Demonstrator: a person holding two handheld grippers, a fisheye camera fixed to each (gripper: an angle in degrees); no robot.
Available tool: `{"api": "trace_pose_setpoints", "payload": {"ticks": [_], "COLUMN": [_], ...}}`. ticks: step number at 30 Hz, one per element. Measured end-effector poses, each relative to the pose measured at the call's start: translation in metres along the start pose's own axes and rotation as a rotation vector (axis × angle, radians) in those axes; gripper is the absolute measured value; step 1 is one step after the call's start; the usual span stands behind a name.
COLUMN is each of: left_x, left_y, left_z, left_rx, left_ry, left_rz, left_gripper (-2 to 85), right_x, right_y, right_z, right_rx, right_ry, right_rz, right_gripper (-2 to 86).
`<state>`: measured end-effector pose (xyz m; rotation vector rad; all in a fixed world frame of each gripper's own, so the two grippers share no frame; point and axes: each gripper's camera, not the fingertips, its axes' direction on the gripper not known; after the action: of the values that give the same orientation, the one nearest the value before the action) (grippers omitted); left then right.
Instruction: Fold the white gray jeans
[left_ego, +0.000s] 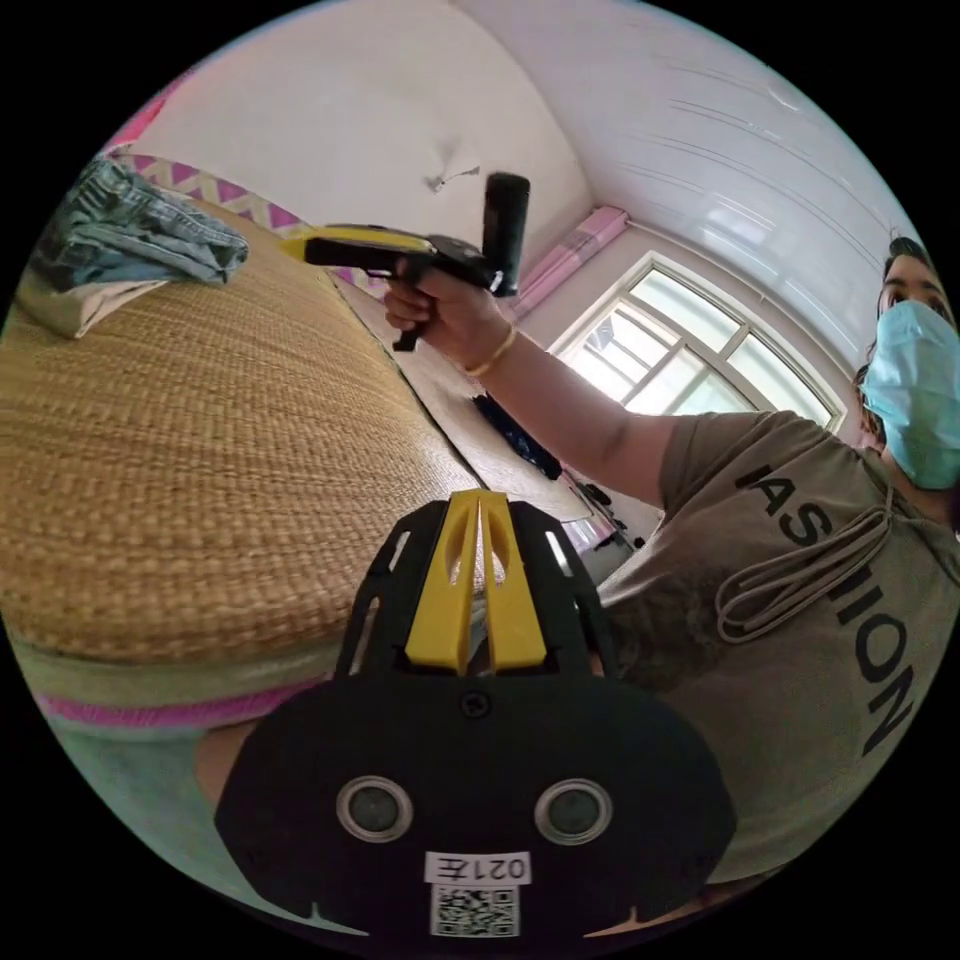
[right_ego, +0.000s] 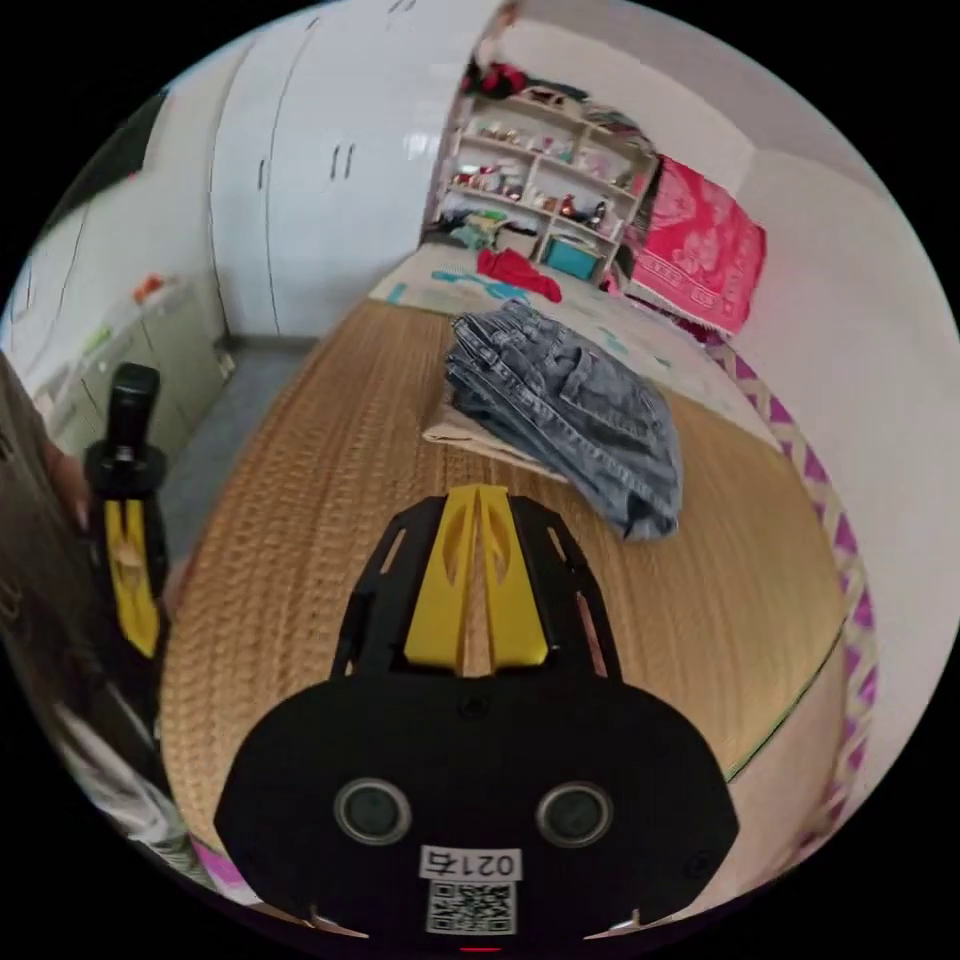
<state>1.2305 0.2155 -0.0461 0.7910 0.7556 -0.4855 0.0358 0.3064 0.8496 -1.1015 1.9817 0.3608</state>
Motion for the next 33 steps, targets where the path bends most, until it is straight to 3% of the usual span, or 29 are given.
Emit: {"api": "trace_pose_setpoints", "payload": {"ticks": [8, 11, 16, 21, 26, 33], "left_x": [-0.023, -0.029, -0.038, -0.036, -0.029, -0.021], "left_y": [0.057, 0.067, 0.073, 0.070, 0.064, 0.028], "left_z": [-0.074, -0.084, -0.086, -0.086, -0.096, -0.087], "left_rx": [0.132, 0.147, 0.167, 0.148, 0.146, 0.146], "left_ry": [-0.090, -0.106, -0.075, -0.079, -0.114, -0.115], "left_rz": [-0.120, -0.130, -0.142, -0.138, -0.136, -0.114], "left_gripper": [-0.9, -0.9, -0.9, -0.9, -0.9, -0.9], "right_x": [-0.053, -0.060, -0.060, -0.017, 0.091, 0.168], "right_y": [-0.163, -0.181, -0.192, -0.200, -0.167, -0.074], "right_z": [0.088, 0.119, 0.130, 0.105, 0.028, -0.141], "right_rx": [-0.001, -0.117, -0.117, -0.047, 0.137, 0.298], "right_ry": [0.253, 0.249, 0.232, 0.057, -0.229, -0.122], "right_rz": [-0.361, -0.404, -0.379, -0.082, 0.330, 0.517], "right_gripper": [13.2, 13.5, 11.1, 7.2, 6.7, 6.2]}}
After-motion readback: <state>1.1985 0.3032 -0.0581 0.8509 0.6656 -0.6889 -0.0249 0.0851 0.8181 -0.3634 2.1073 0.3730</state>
